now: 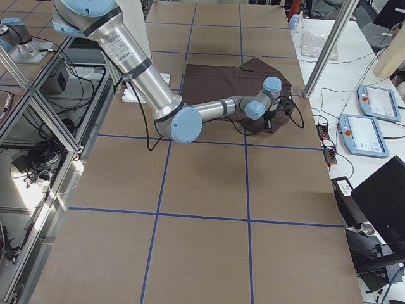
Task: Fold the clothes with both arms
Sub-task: 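Move the right gripper to the sleeve nearest it, then grasp the sleeve with the right gripper and fold it inward onto the shirt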
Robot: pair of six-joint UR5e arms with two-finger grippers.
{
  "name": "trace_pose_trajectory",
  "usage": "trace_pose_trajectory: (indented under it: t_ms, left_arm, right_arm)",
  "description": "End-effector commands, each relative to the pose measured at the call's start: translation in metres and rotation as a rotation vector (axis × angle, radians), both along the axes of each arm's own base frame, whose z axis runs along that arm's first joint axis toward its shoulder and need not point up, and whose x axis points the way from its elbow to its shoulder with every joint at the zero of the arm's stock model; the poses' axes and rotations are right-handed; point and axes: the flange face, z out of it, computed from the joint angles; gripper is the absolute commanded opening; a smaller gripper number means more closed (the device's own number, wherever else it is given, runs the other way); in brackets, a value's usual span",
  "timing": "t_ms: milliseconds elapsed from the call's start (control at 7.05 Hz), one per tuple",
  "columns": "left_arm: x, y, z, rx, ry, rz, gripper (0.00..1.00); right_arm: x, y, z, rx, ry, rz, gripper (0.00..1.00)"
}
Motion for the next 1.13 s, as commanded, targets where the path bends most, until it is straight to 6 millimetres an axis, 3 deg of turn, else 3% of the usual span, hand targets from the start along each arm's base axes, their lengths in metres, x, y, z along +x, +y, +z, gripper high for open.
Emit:
trace_pose_trajectory:
  t_ms: [0, 142, 284, 426, 851, 993]
  left_arm:
    - [-0.001, -0.001, -0.003, 0.004, 0.000, -0.001, 1.00]
    - [-0.001, -0.002, -0.004, 0.006, 0.000, -0.001, 1.00]
    - [-0.001, -0.002, -0.003, 0.004, 0.000, -0.001, 1.00]
    - [-0.001, -0.002, -0.003, 0.004, 0.000, -0.001, 1.00]
    - [0.000, -0.004, -0.003, 0.004, 0.000, -0.001, 1.00]
    - [0.000, -0.004, -0.003, 0.004, 0.000, -0.001, 1.00]
  right_arm:
    - [-0.020, -0.005, -0.062, 0.066, -0.045, -0.013, 0.00]
    - [-0.039, 0.001, -0.090, 0.108, -0.060, -0.027, 0.00]
    - [-0.075, 0.014, -0.121, 0.173, -0.046, -0.019, 0.00]
    - [-0.101, 0.027, -0.137, 0.205, -0.036, -0.019, 0.00]
    - [-0.108, 0.031, -0.141, 0.218, -0.030, -0.015, 0.00]
    - [-0.108, 0.031, -0.143, 0.217, -0.033, -0.015, 0.99]
